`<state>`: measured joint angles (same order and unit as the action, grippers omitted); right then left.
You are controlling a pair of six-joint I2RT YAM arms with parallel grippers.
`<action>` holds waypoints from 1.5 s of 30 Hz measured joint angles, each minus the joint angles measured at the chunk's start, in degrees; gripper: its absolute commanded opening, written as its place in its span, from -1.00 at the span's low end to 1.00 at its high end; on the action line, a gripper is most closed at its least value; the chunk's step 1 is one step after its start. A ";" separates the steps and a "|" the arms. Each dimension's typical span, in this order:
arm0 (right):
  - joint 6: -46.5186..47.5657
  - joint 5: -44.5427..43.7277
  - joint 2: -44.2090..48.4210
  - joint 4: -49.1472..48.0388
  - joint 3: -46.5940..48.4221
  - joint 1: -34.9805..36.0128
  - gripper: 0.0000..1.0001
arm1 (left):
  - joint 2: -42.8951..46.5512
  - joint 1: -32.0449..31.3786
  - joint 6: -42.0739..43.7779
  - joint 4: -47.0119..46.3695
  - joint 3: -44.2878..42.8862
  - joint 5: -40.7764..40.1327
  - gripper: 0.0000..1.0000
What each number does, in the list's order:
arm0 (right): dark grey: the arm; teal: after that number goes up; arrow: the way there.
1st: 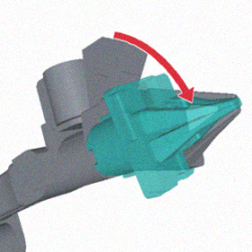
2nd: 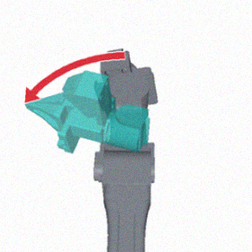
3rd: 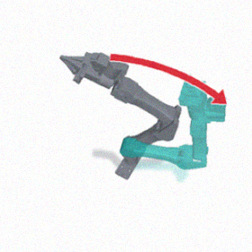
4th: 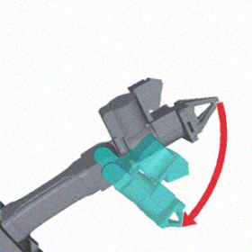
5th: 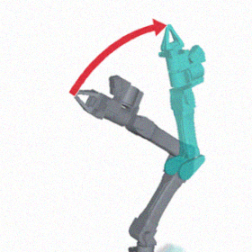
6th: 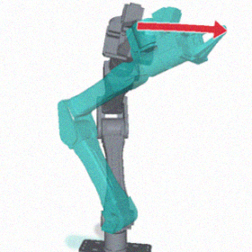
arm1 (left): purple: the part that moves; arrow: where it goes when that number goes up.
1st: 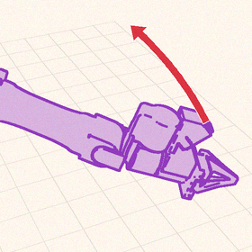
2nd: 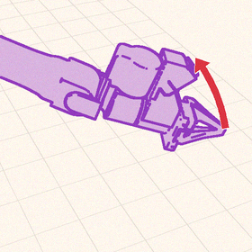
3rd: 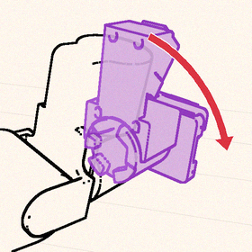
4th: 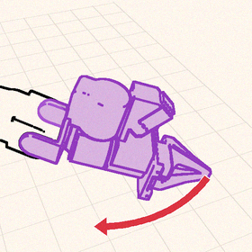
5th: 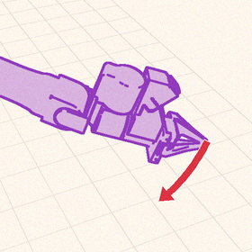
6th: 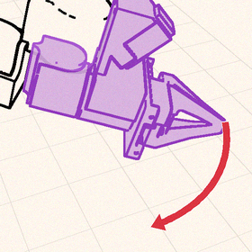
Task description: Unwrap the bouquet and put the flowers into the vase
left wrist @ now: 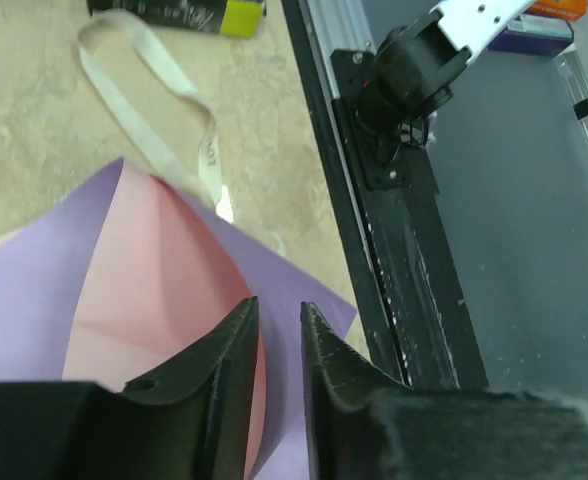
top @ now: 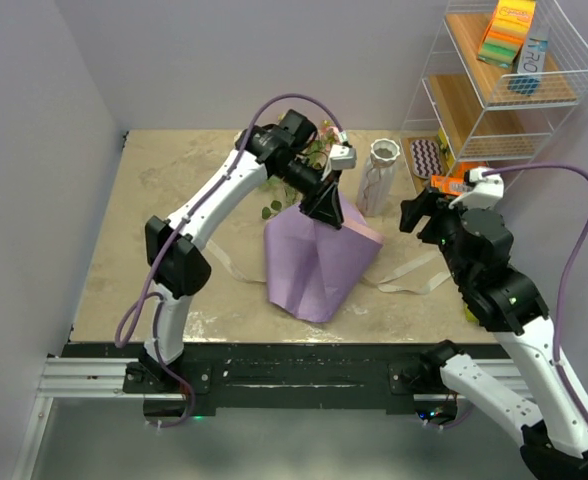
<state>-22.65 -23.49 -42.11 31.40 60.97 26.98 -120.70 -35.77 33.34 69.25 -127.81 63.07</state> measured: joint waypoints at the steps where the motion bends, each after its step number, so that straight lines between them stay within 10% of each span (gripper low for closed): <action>1: 0.11 -0.22 0.15 0.07 0.76 0.00 0.58 | 0.11 -1.27 -1.44 -1.11 -0.55 -0.24 -0.46; 8: 0.63 -1.90 0.90 2.10 6.40 0.00 0.59 | 1.36 -11.02 -8.79 -9.86 5.09 -5.57 -0.09; 12: 0.63 -2.75 1.79 2.97 8.61 0.00 0.60 | 1.11 -16.98 -8.33 -9.81 5.40 -11.37 0.98; 23: 0.85 -5.35 3.93 5.68 11.76 0.00 0.61 | 3.67 -19.93 -10.80 -12.31 0.35 -10.97 0.98; 30: 1.07 -5.44 4.17 6.80 13.73 0.00 0.61 | 13.38 -5.01 -18.29 -23.21 9.97 -11.50 0.98; 36: 1.05 -4.74 4.22 6.91 13.68 0.00 0.60 | -1.84 9.84 -18.47 -25.35 1.75 -17.59 0.98; 45: 0.98 -2.45 4.26 6.78 12.96 0.00 0.59 | -15.23 8.39 -17.68 -24.87 7.87 -21.88 0.83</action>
<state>-21.67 -25.93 -37.85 38.17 73.93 26.98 -135.94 -27.38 15.66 44.38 -119.94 41.19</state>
